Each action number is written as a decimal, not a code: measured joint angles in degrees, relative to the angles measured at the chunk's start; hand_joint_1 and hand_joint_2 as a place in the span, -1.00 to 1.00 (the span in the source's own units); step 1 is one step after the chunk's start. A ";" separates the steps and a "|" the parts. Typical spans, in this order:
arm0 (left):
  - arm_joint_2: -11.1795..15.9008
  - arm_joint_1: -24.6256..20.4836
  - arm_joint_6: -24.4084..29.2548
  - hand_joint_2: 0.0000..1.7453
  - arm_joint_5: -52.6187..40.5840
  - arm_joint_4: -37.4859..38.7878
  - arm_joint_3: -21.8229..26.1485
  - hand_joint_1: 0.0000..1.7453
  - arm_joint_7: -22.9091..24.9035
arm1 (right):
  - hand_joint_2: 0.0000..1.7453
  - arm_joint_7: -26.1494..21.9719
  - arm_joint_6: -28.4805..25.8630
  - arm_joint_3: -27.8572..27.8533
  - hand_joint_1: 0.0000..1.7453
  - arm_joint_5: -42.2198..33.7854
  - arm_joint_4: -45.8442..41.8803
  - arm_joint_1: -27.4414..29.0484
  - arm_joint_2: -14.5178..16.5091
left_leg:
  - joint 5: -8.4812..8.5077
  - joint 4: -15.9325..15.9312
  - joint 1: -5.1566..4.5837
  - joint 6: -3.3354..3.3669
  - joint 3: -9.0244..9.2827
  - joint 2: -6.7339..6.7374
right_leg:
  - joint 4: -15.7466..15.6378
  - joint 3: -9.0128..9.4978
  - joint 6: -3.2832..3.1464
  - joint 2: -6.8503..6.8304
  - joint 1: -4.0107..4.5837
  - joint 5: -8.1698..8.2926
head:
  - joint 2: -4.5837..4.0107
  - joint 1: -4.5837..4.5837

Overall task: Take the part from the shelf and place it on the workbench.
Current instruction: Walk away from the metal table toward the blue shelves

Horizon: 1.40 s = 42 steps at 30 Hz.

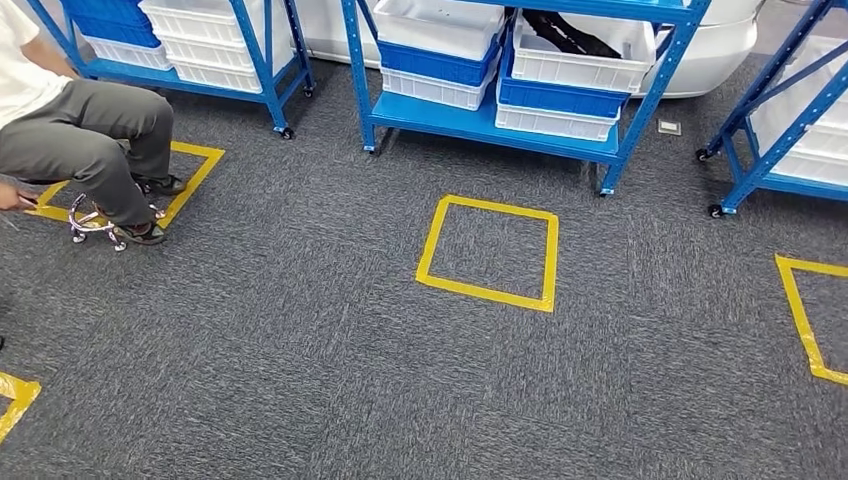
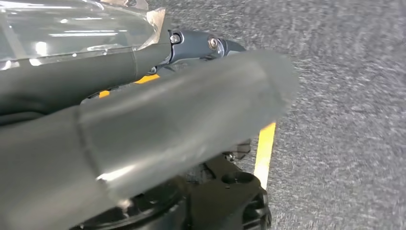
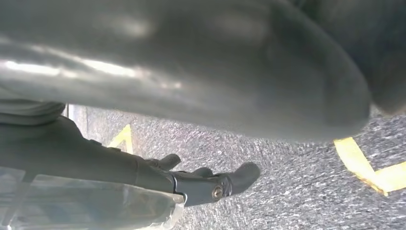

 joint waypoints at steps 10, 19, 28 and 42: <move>-0.27 -0.01 0.04 -1.00 0.01 0.01 0.01 -1.00 -0.09 | -1.00 -0.22 -0.01 0.20 -1.00 -0.08 -0.07 -0.12 -0.50 | -0.61 -1.41 -0.16 1.39 4.07 -0.39 | 8.09 -6.70 1.16 -0.07 0.26 0.05 | 0.00 0.10; -0.33 -0.17 -0.17 -1.00 0.49 -0.02 0.16 -1.00 -0.16 | -1.00 -0.07 0.04 0.26 -1.00 -0.02 -0.09 -0.08 -0.55 | -5.64 4.62 0.10 -1.40 2.14 -0.37 | -0.08 -2.53 -1.67 0.07 -0.26 3.41 | 0.00 -0.22; -0.28 -0.13 -0.46 -1.00 0.80 -0.02 0.50 -1.00 -0.54 | -1.00 -0.08 0.03 0.36 -1.00 0.00 -0.08 -0.08 -0.45 | 0.52 -0.02 1.17 -1.97 0.99 0.28 | -0.23 -0.60 -0.69 0.15 -0.24 1.24 | 0.00 -0.38; -0.45 -0.04 -1.12 -1.00 0.93 -0.02 0.66 -1.00 -0.61 | -1.00 -0.33 0.04 1.27 -1.00 -0.03 -0.11 -0.22 -0.85 | -2.20 -2.27 0.27 0.72 6.28 -0.35 | 2.88 -4.59 1.58 -0.07 0.14 2.78 | 0.00 -0.20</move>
